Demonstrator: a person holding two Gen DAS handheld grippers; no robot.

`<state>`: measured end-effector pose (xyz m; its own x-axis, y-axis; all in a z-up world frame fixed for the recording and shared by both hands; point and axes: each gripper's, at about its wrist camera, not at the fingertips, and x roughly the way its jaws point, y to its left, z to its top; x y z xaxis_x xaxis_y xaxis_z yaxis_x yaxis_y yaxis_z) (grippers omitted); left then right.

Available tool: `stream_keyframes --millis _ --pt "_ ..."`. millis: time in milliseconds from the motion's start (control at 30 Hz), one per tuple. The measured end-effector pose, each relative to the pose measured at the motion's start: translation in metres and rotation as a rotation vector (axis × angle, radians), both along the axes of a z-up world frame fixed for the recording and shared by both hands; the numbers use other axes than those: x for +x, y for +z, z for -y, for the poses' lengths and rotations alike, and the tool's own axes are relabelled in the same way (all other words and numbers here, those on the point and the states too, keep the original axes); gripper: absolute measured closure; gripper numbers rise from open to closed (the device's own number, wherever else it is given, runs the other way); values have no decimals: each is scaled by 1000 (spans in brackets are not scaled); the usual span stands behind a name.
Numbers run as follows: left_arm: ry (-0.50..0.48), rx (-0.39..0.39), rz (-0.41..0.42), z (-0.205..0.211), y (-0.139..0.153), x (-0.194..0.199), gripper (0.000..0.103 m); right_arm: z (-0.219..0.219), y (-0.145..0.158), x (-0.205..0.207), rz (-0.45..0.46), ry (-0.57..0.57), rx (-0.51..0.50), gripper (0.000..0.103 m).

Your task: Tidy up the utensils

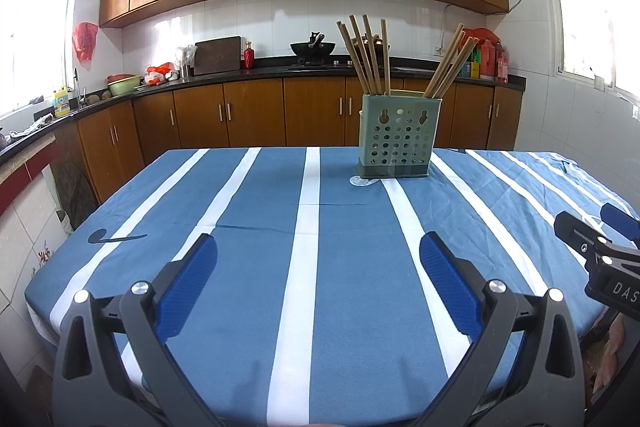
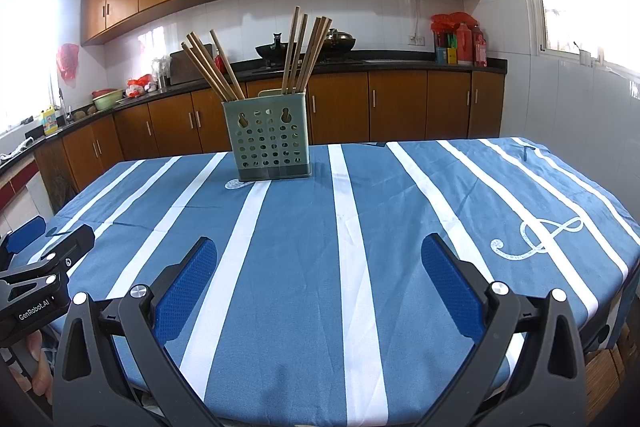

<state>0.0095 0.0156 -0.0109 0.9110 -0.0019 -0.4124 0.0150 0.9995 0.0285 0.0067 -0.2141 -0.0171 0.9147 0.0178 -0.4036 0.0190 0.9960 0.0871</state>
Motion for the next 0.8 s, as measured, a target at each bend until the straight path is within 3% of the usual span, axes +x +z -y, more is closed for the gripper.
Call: stream_keyframes --millis 800 --pt "11 -9 -17 -2 1 3 4 -3 0 -1 -4 -1 1 2"
